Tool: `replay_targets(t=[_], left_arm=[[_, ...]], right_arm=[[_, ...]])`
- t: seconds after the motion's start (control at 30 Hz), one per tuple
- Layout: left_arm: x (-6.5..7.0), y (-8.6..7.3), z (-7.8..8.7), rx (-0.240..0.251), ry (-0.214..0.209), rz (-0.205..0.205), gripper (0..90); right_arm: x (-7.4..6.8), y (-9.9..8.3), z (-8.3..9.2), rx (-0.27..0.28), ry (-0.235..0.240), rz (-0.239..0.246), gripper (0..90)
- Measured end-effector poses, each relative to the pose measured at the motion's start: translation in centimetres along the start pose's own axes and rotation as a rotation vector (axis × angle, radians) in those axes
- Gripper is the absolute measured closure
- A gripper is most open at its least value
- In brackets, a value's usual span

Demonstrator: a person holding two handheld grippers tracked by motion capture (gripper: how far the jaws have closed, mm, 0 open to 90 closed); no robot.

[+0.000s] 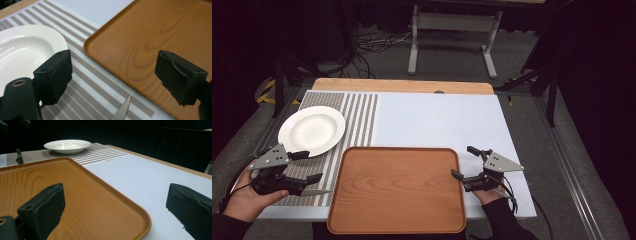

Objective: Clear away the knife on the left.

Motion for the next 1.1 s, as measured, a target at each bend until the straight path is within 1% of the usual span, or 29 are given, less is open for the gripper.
replay_targets(t=[0.07, 0.13, 0.27, 0.33, 0.4, 0.43, 0.47, 0.5, 0.53, 0.57, 0.63, 0.67, 0.73, 0.8, 0.83, 0.87, 0.9, 0.97, 1.0, 1.1], left_arm=[[-0.2, -0.1, 0.3, -0.023, 0.005, -0.008, 15.7], [-0.4, -0.2, 0.5, -0.044, -0.002, -0.011, 17.2], [-0.8, -0.5, 0.8, -0.091, 0.0, -0.02, 18.0], [-0.9, -0.7, 1.0, -0.11, 0.006, -0.025, 19.4], [-1.2, -0.8, 1.1, -0.129, 0.026, -0.03, 20.5], [-1.4, -0.9, 1.1, -0.148, 0.041, -0.018, 20.9], [-1.7, -1.1, 1.0, -0.175, 0.057, -0.005, 23.2], [-2.0, -1.3, 1.0, -0.212, 0.04, 0.033, 25.7], [-2.2, -1.4, 1.0, -0.242, 0.015, 0.073, 25.1], [-2.3, -1.6, 0.9, -0.263, 0.01, 0.094, 24.5], [-2.4, -1.8, 1.0, -0.281, 0.024, 0.084, 25.3], [-2.5, -1.9, 1.0, -0.287, 0.023, 0.077, 27.6], [-2.6, -2.0, 1.1, -0.297, 0.027, 0.067, 28.8], [-2.7, -2.1, 1.2, -0.312, 0.018, 0.055, 30.4], [-2.8, -2.3, 1.2, -0.327, 0.015, 0.043, 31.2], [-3.0, -2.4, 1.2, -0.346, 0.024, 0.029, 31.9], [-3.1, -2.5, 1.3, -0.356, 0.03, 0.02, 33.2], [-3.4, -2.8, 1.3, -0.383, 0.026, 0.008, 34.9], [-3.4, -2.9, 1.3, -0.387, 0.028, 0.001, 34.8], [-3.8, -3.1, 1.5, -0.416, 0.031, -0.047, 34.4]], right_arm=[[0.0, 0.0, 0.0, 0.0, 0.0, 0.001, 3.0], [0.0, 0.0, 0.0, 0.0, 0.001, 0.001, 3.0], [0.0, 0.0, 0.0, 0.0, 0.003, 0.0, 3.0], [0.0, 0.0, 0.0, 0.0, 0.002, 0.001, 3.0], [0.0, 0.0, 0.0, 0.0, 0.003, 0.002, 3.0], [0.0, 0.0, 0.0, 0.0, 0.004, 0.002, 3.0], [0.0, 0.0, 0.0, 0.001, 0.005, 0.001, 3.0], [0.0, 0.0, -0.1, 0.001, 0.006, 0.0, 3.0], [0.0, 0.0, 0.0, 0.001, 0.006, 0.001, 3.0], [0.0, 0.0, 0.0, 0.001, 0.005, 0.002, 3.0], [0.0, 0.0, 0.0, 0.002, 0.006, 0.002, 3.0], [0.0, 0.0, 0.0, 0.001, 0.006, 0.002, 3.0], [0.0, 0.0, 0.0, 0.001, 0.006, 0.002, 3.0], [-0.1, 0.0, 0.0, 0.001, 0.007, 0.002, 3.0], [-0.1, 0.0, 0.0, 0.002, 0.007, 0.002, 3.0], [-0.1, 0.0, 0.0, 0.001, 0.008, 0.002, 3.0], [-0.1, 0.0, 0.0, 0.003, 0.008, 0.003, 3.0], [-0.1, 0.0, 0.0, 0.003, 0.01, 0.004, 3.0], [-0.1, 0.0, 0.0, 0.003, 0.01, 0.004, 3.0], [-0.1, 0.0, 0.0, 0.003, 0.01, 0.005, 3.0]])
Point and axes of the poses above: each handheld gripper's, and its own axes: z roughly backward along the jaws, y roughly out of its top, x roughly to its right, the point moved 3 cm from there along -z, roughly forward along the jaws, and after that the axes turned 7 degrees about z, right-handed, at the moved point
